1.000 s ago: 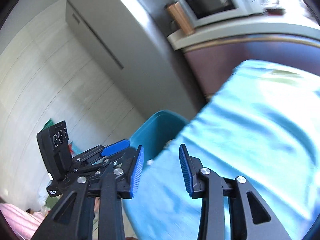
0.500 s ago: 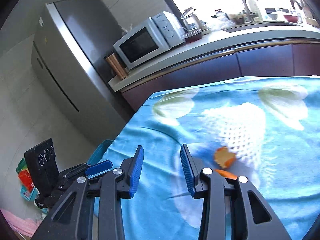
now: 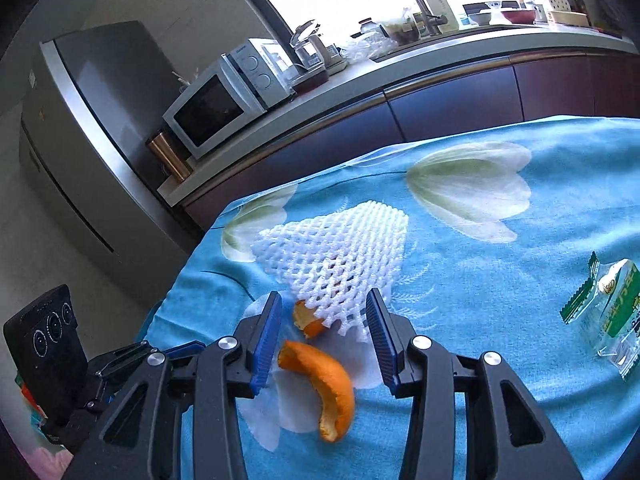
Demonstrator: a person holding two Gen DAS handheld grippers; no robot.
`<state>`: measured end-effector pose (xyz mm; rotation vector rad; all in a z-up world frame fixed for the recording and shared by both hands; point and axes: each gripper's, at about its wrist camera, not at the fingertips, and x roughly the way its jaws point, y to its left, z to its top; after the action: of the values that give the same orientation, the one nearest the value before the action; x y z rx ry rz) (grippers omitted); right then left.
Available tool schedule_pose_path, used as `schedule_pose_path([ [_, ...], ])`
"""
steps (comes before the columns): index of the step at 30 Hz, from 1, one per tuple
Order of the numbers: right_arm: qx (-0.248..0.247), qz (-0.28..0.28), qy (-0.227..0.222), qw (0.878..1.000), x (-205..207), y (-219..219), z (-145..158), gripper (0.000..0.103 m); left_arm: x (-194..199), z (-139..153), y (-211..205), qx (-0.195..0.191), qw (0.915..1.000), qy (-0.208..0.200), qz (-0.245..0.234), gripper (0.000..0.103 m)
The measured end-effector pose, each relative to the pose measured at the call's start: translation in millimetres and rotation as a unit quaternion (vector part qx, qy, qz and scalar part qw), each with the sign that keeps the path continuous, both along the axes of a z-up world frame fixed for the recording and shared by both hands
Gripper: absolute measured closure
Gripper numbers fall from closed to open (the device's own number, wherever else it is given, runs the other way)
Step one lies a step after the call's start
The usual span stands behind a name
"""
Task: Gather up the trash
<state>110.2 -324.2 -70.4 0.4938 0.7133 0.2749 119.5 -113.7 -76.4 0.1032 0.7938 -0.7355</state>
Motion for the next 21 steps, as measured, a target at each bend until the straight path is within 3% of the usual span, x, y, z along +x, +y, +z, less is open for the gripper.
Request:
schedule_pose_path([
  [9,0.059,-0.003,0.027,0.998,17,-19,-18,0.059,15,-11,-35,0.004,0.9991,0.033,-0.027,0.058],
  [12,0.077,0.002,0.033,0.996,22,-22,-21,0.053,21,-17,-46,0.009,0.9985,0.044,-0.032,0.058],
  [21,0.098,0.007,0.04,0.994,31,-26,-27,0.053,40,-29,-63,0.006,0.9955,0.086,-0.039,0.06],
])
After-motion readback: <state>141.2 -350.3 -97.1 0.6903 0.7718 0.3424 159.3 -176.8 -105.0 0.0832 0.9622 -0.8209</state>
